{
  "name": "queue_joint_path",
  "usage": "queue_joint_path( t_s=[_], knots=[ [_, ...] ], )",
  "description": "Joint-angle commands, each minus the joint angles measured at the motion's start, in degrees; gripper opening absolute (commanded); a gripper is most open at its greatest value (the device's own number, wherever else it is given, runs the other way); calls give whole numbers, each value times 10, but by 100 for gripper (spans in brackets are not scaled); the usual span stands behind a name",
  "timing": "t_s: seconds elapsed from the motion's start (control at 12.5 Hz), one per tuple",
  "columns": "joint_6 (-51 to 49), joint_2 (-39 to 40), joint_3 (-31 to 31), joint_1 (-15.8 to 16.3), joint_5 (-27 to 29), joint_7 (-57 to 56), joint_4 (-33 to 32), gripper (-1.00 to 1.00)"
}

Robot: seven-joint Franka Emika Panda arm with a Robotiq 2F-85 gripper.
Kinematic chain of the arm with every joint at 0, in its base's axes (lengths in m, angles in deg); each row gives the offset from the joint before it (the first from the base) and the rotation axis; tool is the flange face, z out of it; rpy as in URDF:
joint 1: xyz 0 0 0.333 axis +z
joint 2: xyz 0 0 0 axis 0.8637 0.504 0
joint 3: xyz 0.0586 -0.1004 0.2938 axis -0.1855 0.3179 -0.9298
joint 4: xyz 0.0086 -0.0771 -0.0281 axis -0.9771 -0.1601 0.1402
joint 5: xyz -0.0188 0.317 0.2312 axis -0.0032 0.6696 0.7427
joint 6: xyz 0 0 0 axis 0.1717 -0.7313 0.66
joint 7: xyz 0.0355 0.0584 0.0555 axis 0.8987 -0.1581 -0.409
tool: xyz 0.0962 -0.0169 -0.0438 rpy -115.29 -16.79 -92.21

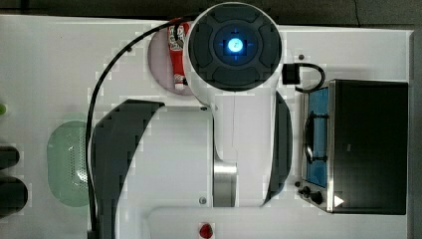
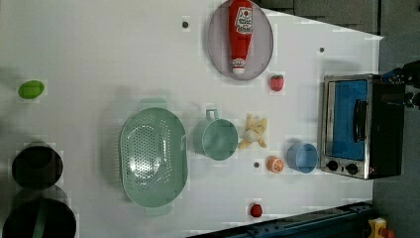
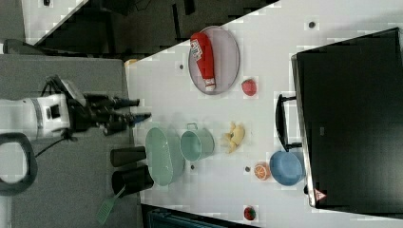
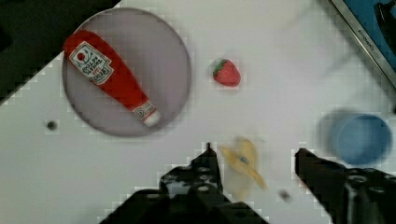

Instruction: Pick banana from table and place on oven.

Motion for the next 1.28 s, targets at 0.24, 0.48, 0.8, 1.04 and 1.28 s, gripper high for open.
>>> queue_joint_path(
  t_s=[0.24, 0.48, 0.8, 1.04, 1.28],
  knots=[
    [-134, -298, 26, -24, -1, 46, -160, 99],
    [-131, -289, 21, -23, -1, 46, -169, 100],
    [-63, -243, 2, -20, -1, 46, -213, 100],
    [41, -186, -9, -20, -1, 46, -254, 100],
    [133, -120, -13, -20, -1, 46, -288, 100]
  ],
)
